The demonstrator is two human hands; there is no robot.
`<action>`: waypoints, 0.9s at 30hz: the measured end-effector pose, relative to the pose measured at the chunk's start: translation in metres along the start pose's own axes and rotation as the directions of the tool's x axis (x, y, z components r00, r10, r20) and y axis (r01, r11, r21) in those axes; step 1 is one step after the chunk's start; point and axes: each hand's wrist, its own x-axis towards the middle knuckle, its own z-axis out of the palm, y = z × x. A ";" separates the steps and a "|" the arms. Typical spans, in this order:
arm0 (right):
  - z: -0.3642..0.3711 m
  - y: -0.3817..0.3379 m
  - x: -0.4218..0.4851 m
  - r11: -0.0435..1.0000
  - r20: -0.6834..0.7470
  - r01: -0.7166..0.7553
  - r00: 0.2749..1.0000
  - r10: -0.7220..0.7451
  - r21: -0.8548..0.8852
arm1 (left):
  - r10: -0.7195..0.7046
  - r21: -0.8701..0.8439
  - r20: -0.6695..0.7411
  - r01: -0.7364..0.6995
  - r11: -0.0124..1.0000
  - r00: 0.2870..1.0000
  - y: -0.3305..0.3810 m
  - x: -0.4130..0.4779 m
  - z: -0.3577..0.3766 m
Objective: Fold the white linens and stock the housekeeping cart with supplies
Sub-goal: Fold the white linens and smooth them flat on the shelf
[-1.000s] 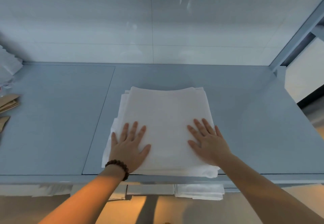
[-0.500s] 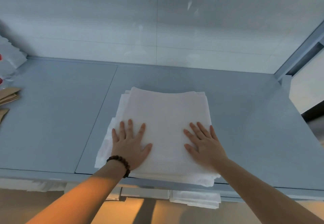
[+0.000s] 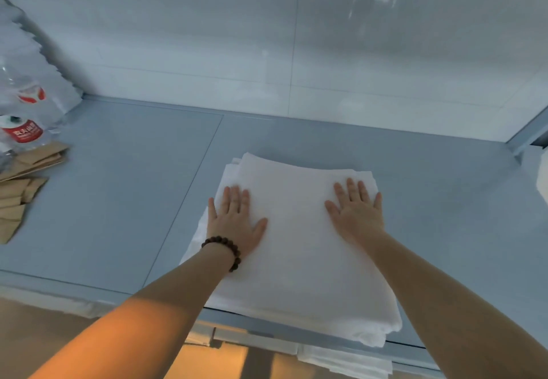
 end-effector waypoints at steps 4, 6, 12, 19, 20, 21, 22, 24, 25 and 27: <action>0.008 -0.004 -0.002 1.000 -0.024 0.022 0.999 -0.022 -0.017 | 0.139 -0.004 0.073 -0.140 0.990 0.988 0.016 0.044 -0.006; 0.008 -0.003 -0.002 0.999 -0.026 0.027 0.999 -0.027 -0.024 | 0.105 -0.043 0.115 -0.100 0.994 0.988 0.010 0.065 -0.008; 0.007 0.009 -0.028 0.999 0.021 -0.021 1.000 0.020 0.049 | 0.062 -0.268 0.147 -0.020 0.963 0.987 -0.023 0.061 -0.002; 0.014 0.015 -0.081 0.960 0.055 -0.136 0.990 0.127 0.246 | 0.100 -0.573 0.132 -0.007 0.820 0.986 -0.053 0.001 0.011; 0.012 0.015 -0.083 0.955 0.050 -0.144 0.989 0.136 0.258 | 0.101 -0.561 0.128 -0.012 0.827 0.987 -0.052 -0.004 0.010; 0.011 0.015 -0.086 0.949 0.048 -0.152 0.988 0.144 0.275 | 0.098 -0.548 0.129 -0.011 0.836 0.987 -0.051 -0.008 0.008; 0.010 0.015 -0.088 0.942 0.049 -0.157 0.988 0.149 0.297 | 0.094 -0.534 0.134 -0.009 0.846 0.987 -0.050 -0.012 0.007; 0.009 0.017 -0.092 0.922 0.067 -0.165 0.986 0.151 0.350 | 0.092 -0.502 0.155 -0.002 0.865 0.984 -0.048 -0.019 0.004; 0.008 0.019 -0.094 0.907 0.084 -0.181 0.983 0.161 0.380 | 0.087 -0.489 0.173 0.009 0.872 0.981 -0.048 -0.022 0.003; 0.008 0.021 -0.100 0.864 0.128 -0.240 0.970 0.205 0.443 | 0.084 -0.472 0.205 0.023 0.881 0.975 -0.049 -0.027 0.001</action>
